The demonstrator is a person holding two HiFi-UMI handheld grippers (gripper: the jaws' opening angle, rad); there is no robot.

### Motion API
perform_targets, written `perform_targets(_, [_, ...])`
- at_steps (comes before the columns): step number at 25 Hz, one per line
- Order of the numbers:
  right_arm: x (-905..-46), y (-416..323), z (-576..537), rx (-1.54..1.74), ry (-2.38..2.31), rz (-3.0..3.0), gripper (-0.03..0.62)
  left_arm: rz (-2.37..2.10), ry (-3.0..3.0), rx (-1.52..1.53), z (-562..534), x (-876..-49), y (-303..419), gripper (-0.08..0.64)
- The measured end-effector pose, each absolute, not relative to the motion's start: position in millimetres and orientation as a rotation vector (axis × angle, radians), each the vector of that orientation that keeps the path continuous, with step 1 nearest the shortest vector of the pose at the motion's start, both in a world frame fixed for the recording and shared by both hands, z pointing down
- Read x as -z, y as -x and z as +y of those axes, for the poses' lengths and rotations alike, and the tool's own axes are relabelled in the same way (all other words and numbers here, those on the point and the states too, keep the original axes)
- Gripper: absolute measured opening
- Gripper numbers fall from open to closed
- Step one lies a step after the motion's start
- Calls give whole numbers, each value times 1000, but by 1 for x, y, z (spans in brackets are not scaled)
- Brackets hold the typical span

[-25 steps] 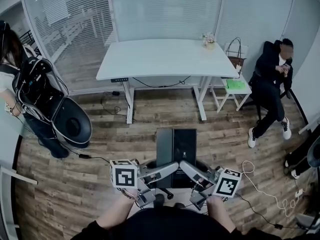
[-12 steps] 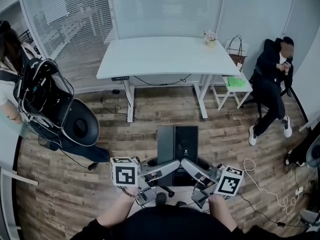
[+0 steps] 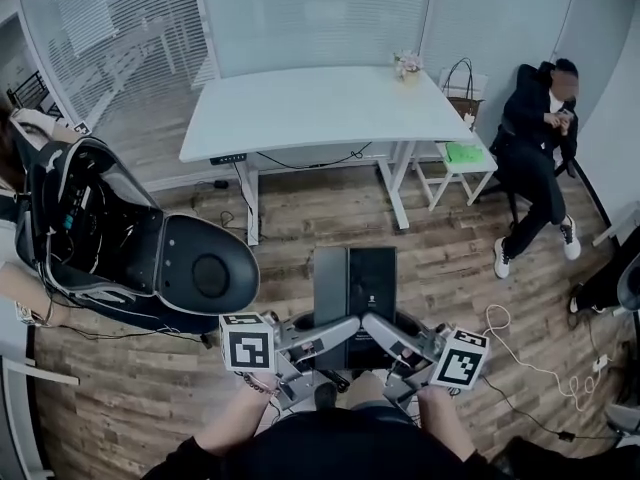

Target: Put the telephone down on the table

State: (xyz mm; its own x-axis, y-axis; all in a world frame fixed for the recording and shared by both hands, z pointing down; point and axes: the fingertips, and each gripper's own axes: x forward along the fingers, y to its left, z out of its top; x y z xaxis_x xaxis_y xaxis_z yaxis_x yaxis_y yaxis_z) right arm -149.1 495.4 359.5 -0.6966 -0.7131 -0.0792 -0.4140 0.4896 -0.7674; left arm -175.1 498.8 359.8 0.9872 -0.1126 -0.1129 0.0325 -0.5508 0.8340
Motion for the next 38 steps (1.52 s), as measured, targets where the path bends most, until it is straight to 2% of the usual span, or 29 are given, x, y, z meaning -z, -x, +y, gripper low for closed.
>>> perform_targets(22, [-356, 101, 397, 1058, 906, 2365, 190, -92, -2147, 211, 401, -356, 127, 195])
perform_targets(38, [-339, 40, 293, 1103, 812, 2416, 189, -176, -2155, 237, 300, -339, 65, 195])
